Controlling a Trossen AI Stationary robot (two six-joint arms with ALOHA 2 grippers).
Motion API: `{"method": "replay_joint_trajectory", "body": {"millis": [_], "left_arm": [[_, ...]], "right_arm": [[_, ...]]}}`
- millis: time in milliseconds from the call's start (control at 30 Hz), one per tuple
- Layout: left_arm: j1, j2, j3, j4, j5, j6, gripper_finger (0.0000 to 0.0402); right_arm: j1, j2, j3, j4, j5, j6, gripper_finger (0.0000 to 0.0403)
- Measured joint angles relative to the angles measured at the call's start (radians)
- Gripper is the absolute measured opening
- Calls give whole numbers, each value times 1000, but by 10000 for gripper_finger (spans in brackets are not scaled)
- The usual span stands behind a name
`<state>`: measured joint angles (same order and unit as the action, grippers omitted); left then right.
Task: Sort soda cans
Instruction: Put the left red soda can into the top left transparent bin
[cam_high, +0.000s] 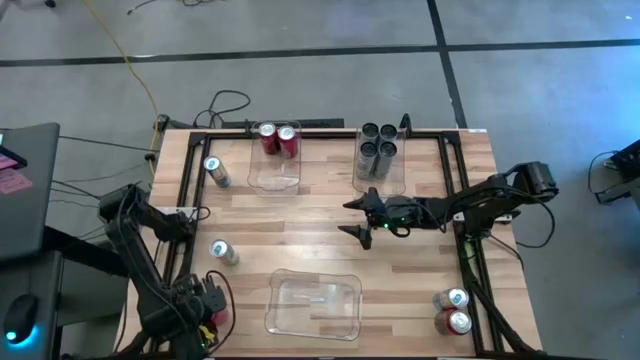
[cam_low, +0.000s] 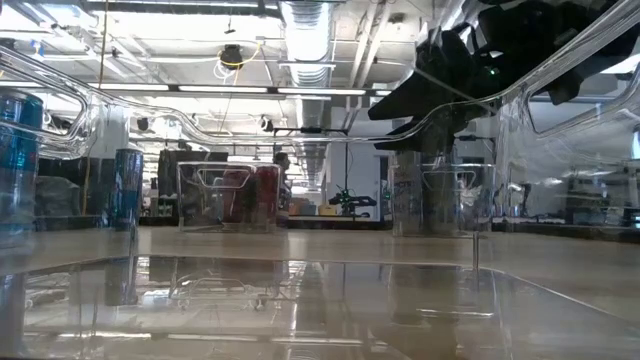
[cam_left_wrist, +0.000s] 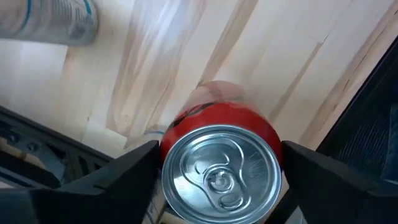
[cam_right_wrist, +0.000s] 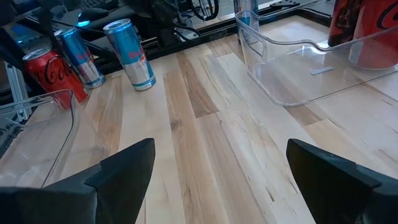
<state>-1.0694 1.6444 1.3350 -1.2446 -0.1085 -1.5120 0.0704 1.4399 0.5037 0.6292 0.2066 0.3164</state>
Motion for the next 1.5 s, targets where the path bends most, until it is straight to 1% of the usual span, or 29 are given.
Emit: {"method": "replay_joint_trajectory", "body": {"millis": [100,167,300,400,533,700,867,933,1000,1133,1300,1500], "left_arm": [[19,-1,0,-2,-1,38,290],[33,-1,0,-7,-2,55,281],[58,-2,3,-26,2,85,279],[80,-1,30,-53,4,109,279],[115,-2,105,-101,-1,147,279],[171,-2,240,-231,-40,181,279],[251,-3,375,-327,-115,239,279],[293,-19,403,-325,-146,287,279],[346,-33,426,-323,-174,303,279],[467,-61,426,-331,-201,390,279],[636,-84,426,-328,-212,527,279],[863,-92,426,-325,-220,717,279]], "right_arm": [[0,0,0,0,0,0,381],[0,0,0,1,0,0,381],[0,0,0,7,0,0,381],[0,0,0,8,0,0,381],[0,0,0,8,0,0,381],[0,0,0,7,0,0,381],[0,0,0,6,0,-1,381],[0,0,0,4,0,-2,381],[0,0,0,3,0,-2,381],[2,0,0,-3,0,-2,381],[2,0,0,-13,-2,-2,381],[2,0,0,-20,-3,-2,381]]}}
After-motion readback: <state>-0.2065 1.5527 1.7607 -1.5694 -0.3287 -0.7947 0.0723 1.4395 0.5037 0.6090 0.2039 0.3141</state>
